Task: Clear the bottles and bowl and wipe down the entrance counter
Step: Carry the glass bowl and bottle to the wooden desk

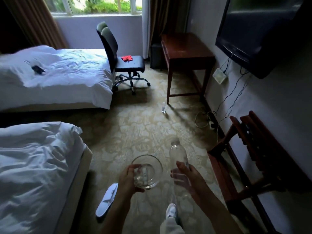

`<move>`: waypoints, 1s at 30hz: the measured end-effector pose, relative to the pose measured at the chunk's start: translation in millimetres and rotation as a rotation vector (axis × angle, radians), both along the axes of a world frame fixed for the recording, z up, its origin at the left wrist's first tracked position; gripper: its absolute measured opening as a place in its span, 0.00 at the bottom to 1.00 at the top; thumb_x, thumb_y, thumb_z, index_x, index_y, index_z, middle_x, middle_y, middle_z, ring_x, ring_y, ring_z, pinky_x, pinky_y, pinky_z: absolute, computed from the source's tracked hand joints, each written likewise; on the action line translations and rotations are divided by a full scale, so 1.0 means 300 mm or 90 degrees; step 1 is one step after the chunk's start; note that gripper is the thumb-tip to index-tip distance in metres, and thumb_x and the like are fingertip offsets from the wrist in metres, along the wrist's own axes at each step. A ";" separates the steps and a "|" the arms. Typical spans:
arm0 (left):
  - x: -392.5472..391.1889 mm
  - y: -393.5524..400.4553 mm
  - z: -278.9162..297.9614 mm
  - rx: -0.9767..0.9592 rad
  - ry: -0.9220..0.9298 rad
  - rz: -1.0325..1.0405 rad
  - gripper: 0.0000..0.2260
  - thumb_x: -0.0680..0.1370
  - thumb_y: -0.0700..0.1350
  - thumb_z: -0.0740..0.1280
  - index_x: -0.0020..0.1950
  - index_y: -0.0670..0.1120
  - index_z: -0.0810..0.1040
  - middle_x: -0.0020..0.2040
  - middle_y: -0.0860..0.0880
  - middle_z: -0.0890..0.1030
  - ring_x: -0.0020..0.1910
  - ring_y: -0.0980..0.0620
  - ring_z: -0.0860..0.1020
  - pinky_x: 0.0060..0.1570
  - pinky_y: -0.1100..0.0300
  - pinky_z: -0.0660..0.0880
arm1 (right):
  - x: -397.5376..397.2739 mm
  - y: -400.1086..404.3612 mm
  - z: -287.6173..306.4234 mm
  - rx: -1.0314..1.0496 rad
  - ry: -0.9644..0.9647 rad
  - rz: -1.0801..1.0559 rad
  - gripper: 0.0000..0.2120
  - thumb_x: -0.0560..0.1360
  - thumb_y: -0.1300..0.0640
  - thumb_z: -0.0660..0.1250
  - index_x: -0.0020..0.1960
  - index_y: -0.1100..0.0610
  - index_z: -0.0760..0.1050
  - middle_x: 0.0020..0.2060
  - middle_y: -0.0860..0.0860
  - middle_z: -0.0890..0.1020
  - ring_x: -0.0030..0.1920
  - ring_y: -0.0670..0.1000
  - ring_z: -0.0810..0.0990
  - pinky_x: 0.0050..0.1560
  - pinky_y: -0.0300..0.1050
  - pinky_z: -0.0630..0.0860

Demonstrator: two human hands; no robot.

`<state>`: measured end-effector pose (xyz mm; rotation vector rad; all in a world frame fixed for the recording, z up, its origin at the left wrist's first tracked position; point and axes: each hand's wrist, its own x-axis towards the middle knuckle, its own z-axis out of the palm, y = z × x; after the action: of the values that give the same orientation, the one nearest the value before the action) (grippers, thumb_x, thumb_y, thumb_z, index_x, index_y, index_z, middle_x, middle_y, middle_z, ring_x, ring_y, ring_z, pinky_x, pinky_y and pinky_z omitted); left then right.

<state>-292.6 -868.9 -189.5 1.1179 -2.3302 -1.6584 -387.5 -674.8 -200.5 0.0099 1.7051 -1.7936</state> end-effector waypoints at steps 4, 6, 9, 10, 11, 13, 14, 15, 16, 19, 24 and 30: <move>-0.344 -0.151 -0.019 0.131 0.061 0.066 0.17 0.68 0.34 0.75 0.53 0.49 0.79 0.55 0.39 0.77 0.45 0.43 0.79 0.34 0.64 0.77 | -0.368 -0.182 -0.047 -0.014 -0.010 -0.026 0.45 0.52 0.32 0.75 0.60 0.58 0.74 0.51 0.57 0.84 0.49 0.55 0.85 0.44 0.49 0.79; -0.514 -0.245 -0.002 0.124 0.058 0.071 0.05 0.79 0.40 0.64 0.49 0.47 0.80 0.50 0.40 0.79 0.34 0.47 0.80 0.24 0.62 0.74 | -0.550 -0.289 -0.038 -0.011 -0.012 -0.019 0.42 0.55 0.31 0.74 0.60 0.57 0.73 0.52 0.56 0.84 0.50 0.55 0.85 0.47 0.51 0.79; -0.752 -0.384 0.043 0.194 0.084 0.119 0.10 0.83 0.40 0.58 0.50 0.46 0.79 0.45 0.43 0.80 0.27 0.52 0.80 0.19 0.62 0.73 | -0.809 -0.442 -0.002 -0.021 0.000 0.001 0.37 0.60 0.33 0.72 0.60 0.56 0.73 0.52 0.55 0.84 0.50 0.53 0.85 0.46 0.51 0.79; -0.818 -0.437 0.056 0.180 0.087 0.115 0.10 0.82 0.39 0.58 0.50 0.46 0.79 0.45 0.44 0.79 0.25 0.54 0.80 0.18 0.63 0.72 | -0.892 -0.497 0.012 -0.014 0.001 0.010 0.39 0.59 0.32 0.72 0.60 0.56 0.73 0.52 0.55 0.84 0.50 0.53 0.85 0.46 0.50 0.79; -0.883 -0.486 0.074 0.175 0.088 0.122 0.10 0.82 0.38 0.58 0.50 0.45 0.79 0.44 0.46 0.78 0.25 0.55 0.79 0.17 0.64 0.71 | -0.967 -0.551 0.022 -0.011 0.003 0.019 0.41 0.57 0.31 0.73 0.60 0.56 0.73 0.52 0.55 0.84 0.50 0.53 0.85 0.45 0.50 0.79; -1.011 -0.594 0.083 0.191 0.100 0.151 0.11 0.83 0.41 0.58 0.49 0.46 0.79 0.44 0.46 0.79 0.26 0.51 0.79 0.17 0.63 0.71 | -1.106 -0.665 0.028 -0.017 0.007 0.045 0.42 0.55 0.30 0.72 0.60 0.55 0.73 0.52 0.54 0.84 0.50 0.52 0.85 0.45 0.49 0.79; -1.078 -0.652 0.071 0.201 0.100 0.162 0.12 0.83 0.43 0.57 0.48 0.46 0.79 0.44 0.45 0.80 0.27 0.49 0.79 0.17 0.63 0.72 | -1.174 -0.724 0.023 -0.015 0.004 0.056 0.43 0.54 0.29 0.73 0.60 0.55 0.73 0.52 0.54 0.84 0.50 0.52 0.85 0.45 0.48 0.79; -1.150 -0.710 0.056 0.211 0.093 0.177 0.12 0.84 0.45 0.57 0.48 0.46 0.80 0.45 0.45 0.80 0.28 0.48 0.79 0.18 0.63 0.72 | -1.244 -0.784 0.012 -0.009 0.004 0.067 0.44 0.53 0.29 0.73 0.60 0.55 0.73 0.52 0.54 0.84 0.50 0.52 0.85 0.45 0.48 0.79; -1.222 -0.769 0.042 0.225 0.087 0.188 0.13 0.84 0.45 0.56 0.49 0.46 0.79 0.45 0.43 0.80 0.28 0.47 0.79 0.18 0.63 0.72 | -1.313 -0.847 -0.001 -0.004 0.002 0.075 0.44 0.53 0.29 0.73 0.60 0.55 0.73 0.52 0.54 0.85 0.50 0.52 0.85 0.45 0.48 0.79; -1.454 -0.968 -0.030 0.234 0.074 0.176 0.14 0.84 0.46 0.55 0.52 0.43 0.79 0.48 0.38 0.80 0.29 0.46 0.78 0.18 0.62 0.72 | -1.526 -1.034 -0.059 0.001 -0.010 0.077 0.41 0.57 0.32 0.72 0.61 0.56 0.72 0.52 0.53 0.84 0.49 0.51 0.86 0.45 0.48 0.79; -1.887 -1.300 -0.039 0.236 0.084 0.133 0.14 0.84 0.46 0.55 0.50 0.43 0.78 0.45 0.40 0.80 0.22 0.52 0.78 0.17 0.63 0.71 | -1.910 -1.332 -0.054 0.003 -0.009 0.045 0.41 0.56 0.32 0.73 0.62 0.53 0.73 0.53 0.53 0.84 0.51 0.50 0.85 0.49 0.49 0.79; -2.409 -1.597 0.065 0.232 0.082 0.038 0.14 0.84 0.49 0.55 0.54 0.45 0.79 0.51 0.40 0.81 0.33 0.42 0.80 0.22 0.61 0.73 | -2.377 -1.542 0.041 -0.011 0.037 -0.076 0.48 0.49 0.28 0.76 0.63 0.52 0.73 0.53 0.53 0.84 0.52 0.50 0.84 0.51 0.49 0.78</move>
<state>-1015.5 -1348.2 -170.1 1.0809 -1.9468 -2.1200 -1100.5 -1137.5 -188.2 0.0541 1.7628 -1.9120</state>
